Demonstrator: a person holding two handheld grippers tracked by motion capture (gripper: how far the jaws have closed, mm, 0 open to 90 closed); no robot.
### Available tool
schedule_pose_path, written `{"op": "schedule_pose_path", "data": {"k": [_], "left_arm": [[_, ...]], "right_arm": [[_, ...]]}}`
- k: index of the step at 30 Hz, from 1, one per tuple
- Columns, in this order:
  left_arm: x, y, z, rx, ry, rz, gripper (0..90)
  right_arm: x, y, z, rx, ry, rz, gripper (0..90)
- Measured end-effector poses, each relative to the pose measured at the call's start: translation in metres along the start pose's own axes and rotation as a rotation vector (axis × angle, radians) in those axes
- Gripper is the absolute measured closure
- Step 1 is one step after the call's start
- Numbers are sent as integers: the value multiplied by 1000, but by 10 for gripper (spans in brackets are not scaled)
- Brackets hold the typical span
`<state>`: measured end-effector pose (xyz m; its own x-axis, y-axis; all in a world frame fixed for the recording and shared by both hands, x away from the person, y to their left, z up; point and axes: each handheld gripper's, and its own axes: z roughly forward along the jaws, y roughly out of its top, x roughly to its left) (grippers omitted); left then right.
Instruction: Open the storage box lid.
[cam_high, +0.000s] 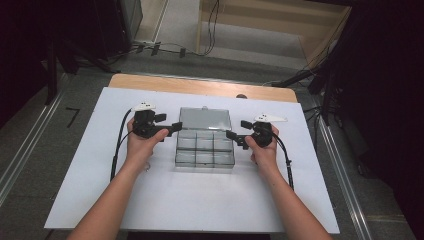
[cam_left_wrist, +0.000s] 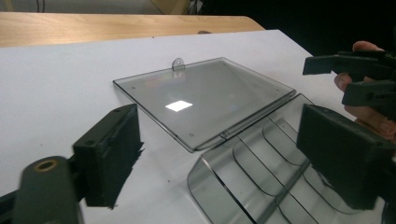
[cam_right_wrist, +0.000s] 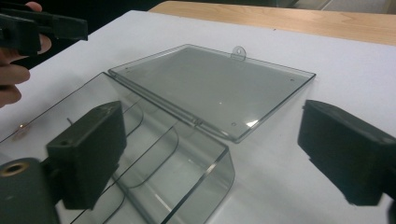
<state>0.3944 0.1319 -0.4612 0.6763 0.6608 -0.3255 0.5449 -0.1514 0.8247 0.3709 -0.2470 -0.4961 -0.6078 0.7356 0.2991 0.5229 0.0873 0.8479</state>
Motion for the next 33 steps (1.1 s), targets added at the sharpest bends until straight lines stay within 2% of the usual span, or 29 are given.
{"op": "schedule_pose_path", "data": {"k": [1,4,8,15,19,24,28,33], "left_arm": [[-2,-1,-1,7,-14,7,101],[-9,-4,-5,24,-20,31,42],[-14,-8,-11,23,-47,48,0],[-23,-16,-18,17,-58,73,0],[-27,-19,-23,23,-71,78,0],[-32,-24,-30,28,-55,103,0],[-35,-31,-36,19,-51,99,0],[-39,-43,-43,30,-34,115,0]], "right_arm": [[1,-1,-2,-3,3,-4,35],[5,-3,-10,-13,5,-17,16],[12,-6,-20,-27,2,-45,5],[23,-10,-38,-40,-8,-88,0],[28,-13,-44,-29,-18,-114,0],[30,-18,-53,-48,-14,-102,0],[30,-24,-61,-56,-17,-95,0],[31,-33,-73,-56,-31,-91,0]]}}
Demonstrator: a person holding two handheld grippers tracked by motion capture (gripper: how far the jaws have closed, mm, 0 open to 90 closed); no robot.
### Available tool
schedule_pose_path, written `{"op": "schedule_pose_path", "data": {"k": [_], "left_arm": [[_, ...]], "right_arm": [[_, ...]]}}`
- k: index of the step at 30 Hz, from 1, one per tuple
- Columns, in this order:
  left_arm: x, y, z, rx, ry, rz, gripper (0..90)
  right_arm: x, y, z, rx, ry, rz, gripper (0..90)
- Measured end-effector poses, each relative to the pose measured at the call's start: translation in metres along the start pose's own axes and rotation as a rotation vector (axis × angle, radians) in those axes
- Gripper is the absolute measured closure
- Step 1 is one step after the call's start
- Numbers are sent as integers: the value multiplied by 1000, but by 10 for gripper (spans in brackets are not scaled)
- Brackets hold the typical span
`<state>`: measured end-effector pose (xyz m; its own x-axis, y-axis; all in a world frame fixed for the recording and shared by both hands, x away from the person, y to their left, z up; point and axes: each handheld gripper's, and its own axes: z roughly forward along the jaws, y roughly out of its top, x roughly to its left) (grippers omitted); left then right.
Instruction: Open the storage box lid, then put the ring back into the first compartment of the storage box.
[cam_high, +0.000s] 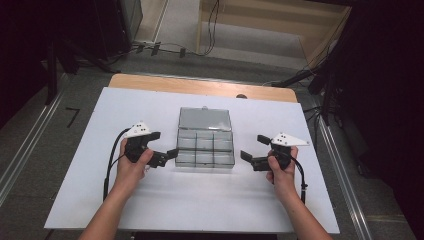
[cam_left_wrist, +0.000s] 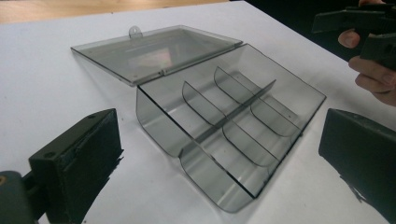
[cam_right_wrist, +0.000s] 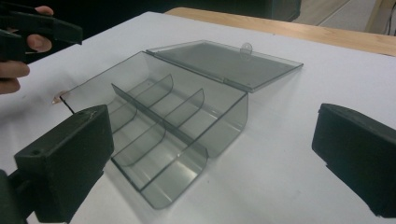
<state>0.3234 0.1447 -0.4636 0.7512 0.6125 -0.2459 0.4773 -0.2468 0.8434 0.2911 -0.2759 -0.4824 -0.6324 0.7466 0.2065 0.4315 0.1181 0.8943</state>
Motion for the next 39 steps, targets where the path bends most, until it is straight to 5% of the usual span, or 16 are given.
{"op": "schedule_pose_path", "data": {"k": [14,28,39], "left_arm": [[-3,-20,-28,-30,54,-13,0],[-4,-43,-50,11,83,-32,0],[-5,-57,-60,55,119,-46,104]], "right_arm": [[9,-10,-30,-8,-23,-12,0],[12,-22,-65,-43,-54,-19,0],[16,-33,-83,-45,-64,-22,0]]}}
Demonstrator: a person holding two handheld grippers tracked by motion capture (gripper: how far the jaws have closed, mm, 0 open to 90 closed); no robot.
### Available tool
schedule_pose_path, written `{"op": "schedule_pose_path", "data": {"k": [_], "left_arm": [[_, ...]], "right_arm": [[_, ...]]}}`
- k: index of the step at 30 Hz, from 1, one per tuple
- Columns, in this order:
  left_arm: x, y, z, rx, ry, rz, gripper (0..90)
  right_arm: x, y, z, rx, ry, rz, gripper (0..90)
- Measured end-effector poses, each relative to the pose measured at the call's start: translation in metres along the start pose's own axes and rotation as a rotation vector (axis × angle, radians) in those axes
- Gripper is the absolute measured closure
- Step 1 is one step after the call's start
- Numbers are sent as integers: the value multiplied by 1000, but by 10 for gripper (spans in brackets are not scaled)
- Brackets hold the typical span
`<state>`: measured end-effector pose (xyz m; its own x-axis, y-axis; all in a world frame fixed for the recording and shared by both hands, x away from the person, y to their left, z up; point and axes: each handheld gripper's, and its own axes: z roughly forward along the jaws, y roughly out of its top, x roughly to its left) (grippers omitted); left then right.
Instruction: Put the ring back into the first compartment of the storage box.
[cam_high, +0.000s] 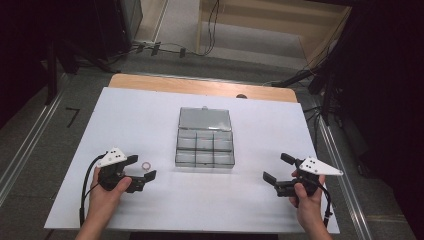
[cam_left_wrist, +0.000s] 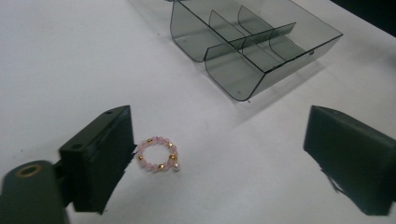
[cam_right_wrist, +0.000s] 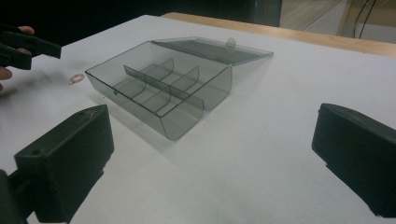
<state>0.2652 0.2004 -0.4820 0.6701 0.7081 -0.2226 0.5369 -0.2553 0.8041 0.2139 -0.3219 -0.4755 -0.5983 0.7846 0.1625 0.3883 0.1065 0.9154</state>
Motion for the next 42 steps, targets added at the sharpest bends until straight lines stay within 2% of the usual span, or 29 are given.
{"op": "schedule_pose_path", "data": {"k": [3,8,12,17,23,25,28,34,42], "left_arm": [[1,-1,-1,7,22,3,148],[5,-2,-1,19,34,-12,301],[8,-3,-2,24,51,-10,377],[15,-4,-3,41,59,-39,488],[23,-4,4,51,106,-68,578],[25,-3,8,66,125,-59,591],[26,-3,13,84,131,-63,610],[22,-1,21,112,158,-41,655],[16,0,29,160,197,9,719]], "right_arm": [[-1,-3,-5,-1,-4,4,0],[-2,-7,-12,2,-15,4,0],[-3,-10,-16,8,-24,7,0],[-6,-13,-21,12,-37,4,0],[-9,-14,-21,4,-43,6,0],[-9,-14,-20,9,-41,7,0],[-9,-14,-19,10,-38,6,0],[-10,-14,-18,9,-37,11,0],[-10,-15,-15,20,-37,6,0]]}}
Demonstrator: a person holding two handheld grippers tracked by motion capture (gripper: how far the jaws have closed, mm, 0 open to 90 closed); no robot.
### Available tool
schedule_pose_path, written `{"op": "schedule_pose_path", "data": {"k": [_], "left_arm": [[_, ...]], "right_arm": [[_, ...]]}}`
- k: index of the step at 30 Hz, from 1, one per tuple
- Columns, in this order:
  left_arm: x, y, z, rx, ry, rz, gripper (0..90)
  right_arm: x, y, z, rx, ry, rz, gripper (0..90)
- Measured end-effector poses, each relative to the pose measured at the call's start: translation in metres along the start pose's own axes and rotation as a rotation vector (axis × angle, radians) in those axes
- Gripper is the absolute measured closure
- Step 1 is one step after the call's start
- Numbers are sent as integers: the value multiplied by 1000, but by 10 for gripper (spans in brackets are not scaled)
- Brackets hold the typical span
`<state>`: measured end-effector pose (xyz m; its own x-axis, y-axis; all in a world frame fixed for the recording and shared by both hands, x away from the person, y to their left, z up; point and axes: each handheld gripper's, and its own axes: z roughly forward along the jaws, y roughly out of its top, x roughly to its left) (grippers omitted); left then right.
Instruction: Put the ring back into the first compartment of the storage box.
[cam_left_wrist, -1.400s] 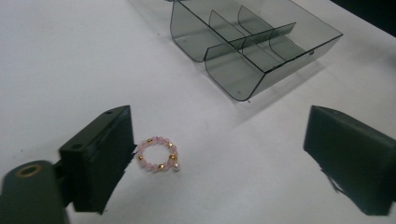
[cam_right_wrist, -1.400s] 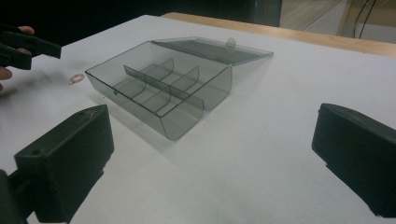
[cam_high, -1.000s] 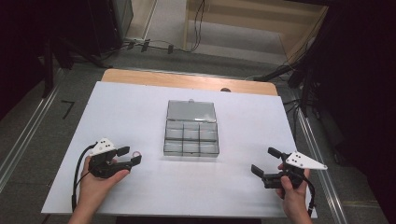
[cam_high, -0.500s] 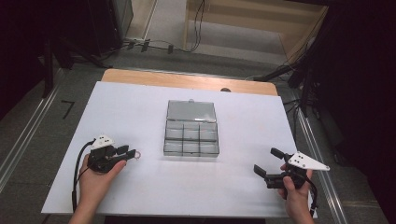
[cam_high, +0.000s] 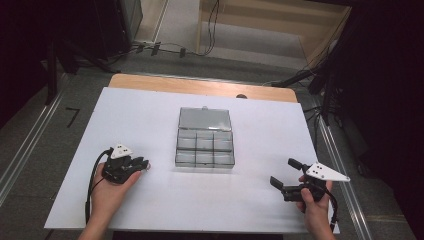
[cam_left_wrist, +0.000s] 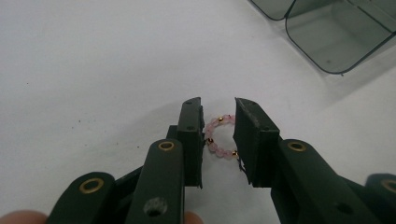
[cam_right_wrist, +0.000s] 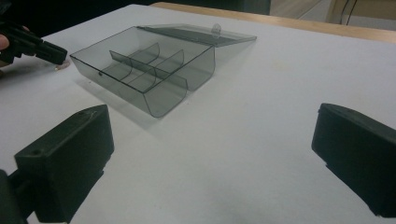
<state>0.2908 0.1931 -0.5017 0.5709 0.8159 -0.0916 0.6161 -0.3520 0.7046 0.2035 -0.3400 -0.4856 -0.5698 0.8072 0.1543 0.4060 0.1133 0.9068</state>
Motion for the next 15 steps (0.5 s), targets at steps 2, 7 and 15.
{"op": "schedule_pose_path", "data": {"k": [2,7,15], "left_arm": [[-2,0,1,-2,15,8,732],[-6,0,2,5,56,38,767],[-9,-1,3,3,53,51,844]], "right_arm": [[0,0,0,0,-1,-2,0],[0,0,0,-1,-3,1,0],[0,0,0,-1,-1,2,0]]}}
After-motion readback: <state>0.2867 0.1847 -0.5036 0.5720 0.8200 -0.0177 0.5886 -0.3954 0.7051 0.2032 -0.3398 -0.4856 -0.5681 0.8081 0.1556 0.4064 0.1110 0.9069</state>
